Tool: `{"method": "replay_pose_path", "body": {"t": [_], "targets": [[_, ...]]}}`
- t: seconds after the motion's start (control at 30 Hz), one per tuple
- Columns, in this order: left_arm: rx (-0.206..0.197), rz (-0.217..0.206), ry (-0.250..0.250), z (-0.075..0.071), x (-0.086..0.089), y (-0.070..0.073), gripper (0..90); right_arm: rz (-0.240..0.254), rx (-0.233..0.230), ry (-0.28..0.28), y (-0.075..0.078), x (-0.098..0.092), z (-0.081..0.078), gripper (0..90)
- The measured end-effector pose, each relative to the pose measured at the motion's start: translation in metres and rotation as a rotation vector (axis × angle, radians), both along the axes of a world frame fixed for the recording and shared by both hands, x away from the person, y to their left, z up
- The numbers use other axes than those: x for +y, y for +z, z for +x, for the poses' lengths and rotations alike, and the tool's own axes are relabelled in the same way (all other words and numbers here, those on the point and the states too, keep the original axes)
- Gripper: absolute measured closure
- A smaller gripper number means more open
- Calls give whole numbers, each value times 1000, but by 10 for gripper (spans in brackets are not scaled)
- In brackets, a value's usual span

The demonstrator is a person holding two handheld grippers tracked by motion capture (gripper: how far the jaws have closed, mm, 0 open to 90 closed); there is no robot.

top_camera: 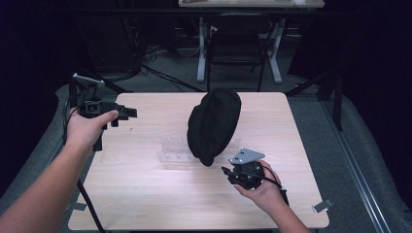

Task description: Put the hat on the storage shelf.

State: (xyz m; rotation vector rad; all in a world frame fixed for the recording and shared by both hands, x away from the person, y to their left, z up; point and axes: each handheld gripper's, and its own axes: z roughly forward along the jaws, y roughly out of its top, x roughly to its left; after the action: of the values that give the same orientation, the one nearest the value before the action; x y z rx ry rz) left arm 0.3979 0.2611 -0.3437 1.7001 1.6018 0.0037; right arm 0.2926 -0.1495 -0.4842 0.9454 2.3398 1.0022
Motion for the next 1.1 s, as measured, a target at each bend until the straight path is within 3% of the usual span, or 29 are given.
{"method": "replay_pose_path", "body": {"t": [0.1, 0.3, 0.37, 0.5, 0.7, 1.0, 1.1], "targets": [[-25, 64, 8, -3, 6, -4, 527, -12, -4, -5, -3, -6, -2, 561], [-29, 83, 15, -8, 15, -14, 508, -19, -19, -22, -8, -17, -9, 522], [-48, 122, 9, -11, 17, -17, 501, -25, -19, -23, -9, -20, -10, 508], [-80, 150, 7, -18, 21, -25, 494, -40, -39, -31, -11, -28, -14, 474], [-166, 231, 9, -33, 25, -43, 482, -61, -57, -71, -21, -43, -18, 446], [-241, 257, 25, -52, 32, -84, 485, -31, -90, -116, -28, -58, -20, 451], [-259, 239, 39, -59, 33, -97, 489, -30, -93, -124, -33, -61, -19, 459]]}}
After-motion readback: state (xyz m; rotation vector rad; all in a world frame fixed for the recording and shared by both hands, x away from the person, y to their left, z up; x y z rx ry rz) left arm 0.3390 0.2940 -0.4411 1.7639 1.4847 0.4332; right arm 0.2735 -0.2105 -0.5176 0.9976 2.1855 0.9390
